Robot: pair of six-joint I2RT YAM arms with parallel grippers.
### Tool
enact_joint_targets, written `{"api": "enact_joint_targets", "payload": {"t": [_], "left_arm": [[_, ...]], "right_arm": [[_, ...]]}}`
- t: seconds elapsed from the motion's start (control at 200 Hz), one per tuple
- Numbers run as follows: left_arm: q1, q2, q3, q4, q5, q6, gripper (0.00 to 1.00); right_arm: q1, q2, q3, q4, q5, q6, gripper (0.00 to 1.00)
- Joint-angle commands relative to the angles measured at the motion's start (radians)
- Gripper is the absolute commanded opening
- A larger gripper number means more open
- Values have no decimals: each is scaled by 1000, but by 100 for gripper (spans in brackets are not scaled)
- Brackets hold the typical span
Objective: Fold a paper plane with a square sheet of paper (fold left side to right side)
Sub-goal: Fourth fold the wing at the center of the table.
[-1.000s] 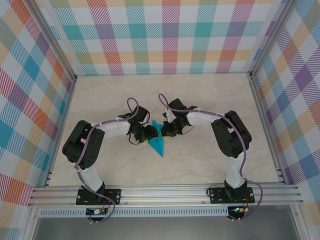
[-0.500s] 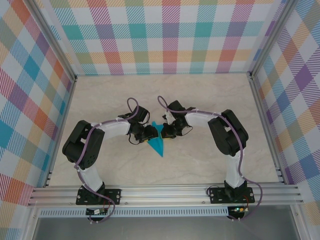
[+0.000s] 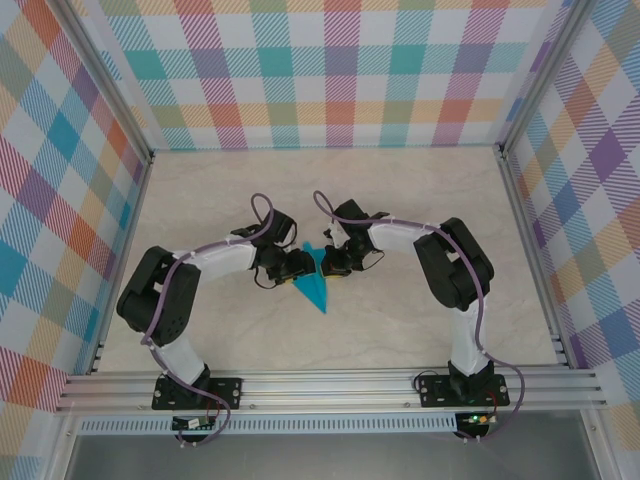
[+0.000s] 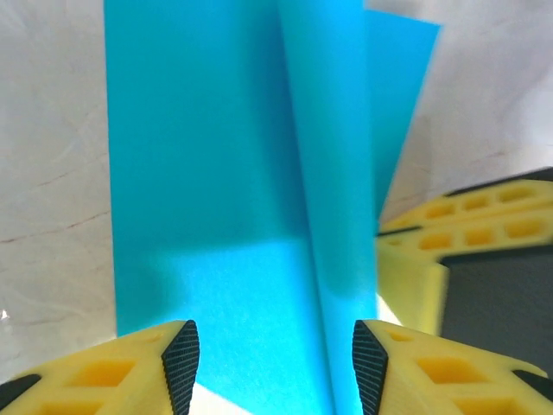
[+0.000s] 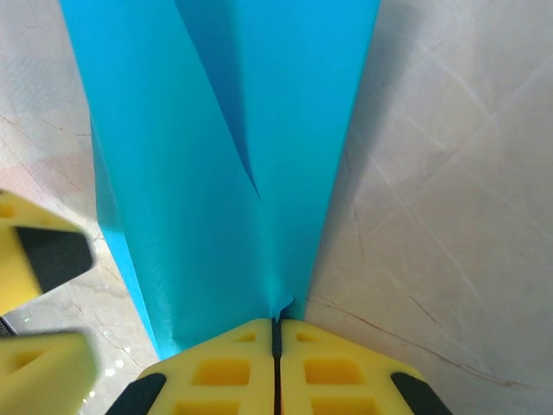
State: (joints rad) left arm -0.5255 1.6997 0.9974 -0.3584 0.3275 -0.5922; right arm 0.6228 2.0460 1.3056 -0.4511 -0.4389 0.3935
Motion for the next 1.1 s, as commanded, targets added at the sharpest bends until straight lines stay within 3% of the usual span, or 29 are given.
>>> {"api": "enact_joint_targets", "payload": {"t": [0.0,0.06,0.3,1.095], "left_arm": [[11,-79,-1,-40,13,19,54],[15,-81,5,-31,35,16,51],[16,8,37,108,163,-17,25],[22,135,54,89,61,3,21]], "right_arm": [[6,51,1,-32,45,-33,7],[7,51,1,-35,48,-35,7],[9,49,4,-44,53,-39,7],[14,50,12,-67,75,-55,7]]}}
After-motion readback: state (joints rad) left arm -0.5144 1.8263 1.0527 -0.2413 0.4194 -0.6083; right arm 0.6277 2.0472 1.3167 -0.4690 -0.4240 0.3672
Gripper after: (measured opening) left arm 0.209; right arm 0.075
